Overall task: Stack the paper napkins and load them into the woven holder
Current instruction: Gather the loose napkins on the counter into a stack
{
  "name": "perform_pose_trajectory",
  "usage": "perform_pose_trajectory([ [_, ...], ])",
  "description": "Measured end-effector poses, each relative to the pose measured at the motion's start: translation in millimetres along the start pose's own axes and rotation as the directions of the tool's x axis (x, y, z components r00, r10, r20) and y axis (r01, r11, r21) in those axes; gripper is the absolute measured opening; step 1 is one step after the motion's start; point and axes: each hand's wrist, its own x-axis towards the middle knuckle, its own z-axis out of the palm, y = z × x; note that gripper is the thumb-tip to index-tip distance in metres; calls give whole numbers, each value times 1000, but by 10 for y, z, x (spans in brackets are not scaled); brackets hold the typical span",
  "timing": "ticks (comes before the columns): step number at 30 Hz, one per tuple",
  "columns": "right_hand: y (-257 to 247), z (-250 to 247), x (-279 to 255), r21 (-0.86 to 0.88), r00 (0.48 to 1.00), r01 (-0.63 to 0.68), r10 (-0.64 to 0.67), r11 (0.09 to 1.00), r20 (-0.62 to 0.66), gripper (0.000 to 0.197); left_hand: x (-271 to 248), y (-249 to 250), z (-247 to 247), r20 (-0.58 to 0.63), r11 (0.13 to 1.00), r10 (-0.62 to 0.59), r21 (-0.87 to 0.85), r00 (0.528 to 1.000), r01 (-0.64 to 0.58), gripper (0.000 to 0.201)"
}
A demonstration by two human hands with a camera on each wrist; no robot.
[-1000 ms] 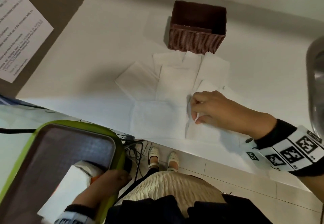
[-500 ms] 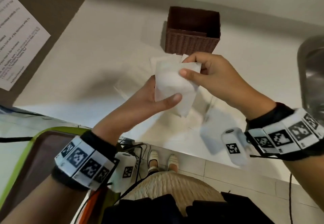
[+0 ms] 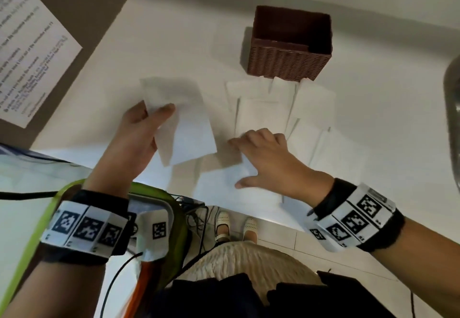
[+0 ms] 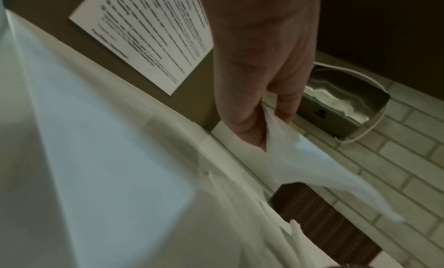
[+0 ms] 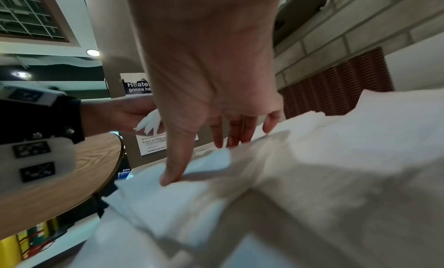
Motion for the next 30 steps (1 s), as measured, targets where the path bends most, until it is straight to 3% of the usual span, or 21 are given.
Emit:
perform_pose_trajectory([
  [3,-42,9,98,-73,998,-30,34,997,45,79,7,-20,-132,7,1000,-7,16,1000,7,21],
  [6,-64,-59,148,-37,991,-40,45,998,125,60,27,-79,-223,-14,1000,-30,-2,999,30,22],
  [10,-35,-249,92,271,990,6,-43,963,131,15,31,-148,-258,-1,996,-80,-49,997,80,22],
  [11,-14,-351,56,349,990,-23,-27,937,137,12,24,-154,-242,6,994,-91,-57,996,91,22],
  [13,7,-580,-29,561,989,-94,13,822,146,17,23,-183,-178,39,991,-109,-69,993,112,23],
  [14,-2,-693,-72,702,991,-109,22,703,132,16,25,-197,-124,63,990,-120,-68,991,124,23],
  [16,-28,-832,-108,898,997,-82,39,433,72,32,23,-209,23,115,987,-143,-58,983,150,24],
  [18,-80,-852,-58,973,995,-39,93,227,19,41,23,-210,181,166,986,-160,-22,973,166,27],
  [20,-107,-780,46,994,983,-46,179,100,28,42,23,-195,310,207,984,-176,27,962,175,33],
  [25,-90,-657,140,994,926,-101,368,38,80,37,-1,-175,434,252,980,-190,109,949,167,40],
  [30,-42,-775,-2,998,953,-55,297,-32,63,36,-6,-191,426,177,965,-82,260,981,34,30],
])
